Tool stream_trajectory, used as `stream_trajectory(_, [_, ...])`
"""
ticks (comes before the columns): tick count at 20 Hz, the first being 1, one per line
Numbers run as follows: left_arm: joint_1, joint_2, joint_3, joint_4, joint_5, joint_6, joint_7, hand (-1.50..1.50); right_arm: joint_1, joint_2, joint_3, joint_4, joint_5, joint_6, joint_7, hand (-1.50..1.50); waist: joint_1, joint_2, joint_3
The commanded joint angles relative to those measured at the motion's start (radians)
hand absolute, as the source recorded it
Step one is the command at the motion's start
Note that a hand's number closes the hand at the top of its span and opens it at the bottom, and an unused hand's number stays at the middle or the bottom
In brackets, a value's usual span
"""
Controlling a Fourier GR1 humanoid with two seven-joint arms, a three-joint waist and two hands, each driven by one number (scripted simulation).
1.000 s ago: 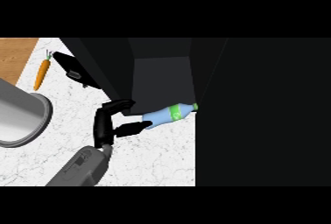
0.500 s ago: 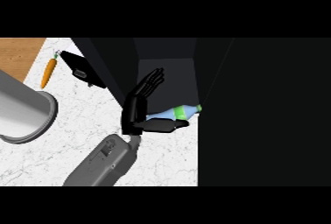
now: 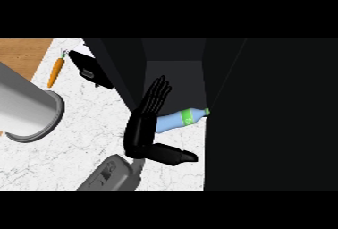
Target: Pick up the bottled water, place it into the cabinet and close the cabinet
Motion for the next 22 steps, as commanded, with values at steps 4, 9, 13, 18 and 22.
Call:
stream_trajectory(4, [0.154,0.080,-0.039,-0.182,0.006,-0.035,0.054,1.50,0.084,-0.123,-0.006,-0.171,0.038,0.114,0.004,1.50,0.004,-0.005,0.000])
stream_trajectory(9, [0.287,0.189,0.007,-0.247,0.044,-0.119,0.012,1.50,0.061,-0.202,-0.002,-0.151,0.087,0.184,-0.004,1.50,0.013,-0.003,0.000])
stream_trajectory(13, [0.354,0.230,0.035,-0.344,0.057,-0.103,0.023,-1.50,0.079,-0.231,0.077,-0.224,0.159,0.233,-0.022,1.50,0.009,-0.005,-0.001])
stream_trajectory(18, [0.467,0.319,0.095,-0.460,0.086,-0.126,0.009,-1.50,0.101,-0.240,0.150,-0.291,0.214,0.232,-0.013,1.50,0.013,-0.007,-0.002])
stream_trajectory(22, [0.555,0.329,0.140,-0.485,0.154,-0.165,-0.014,-1.50,0.110,-0.288,0.287,-0.273,0.291,0.289,-0.006,1.50,0.006,-0.013,-0.005])
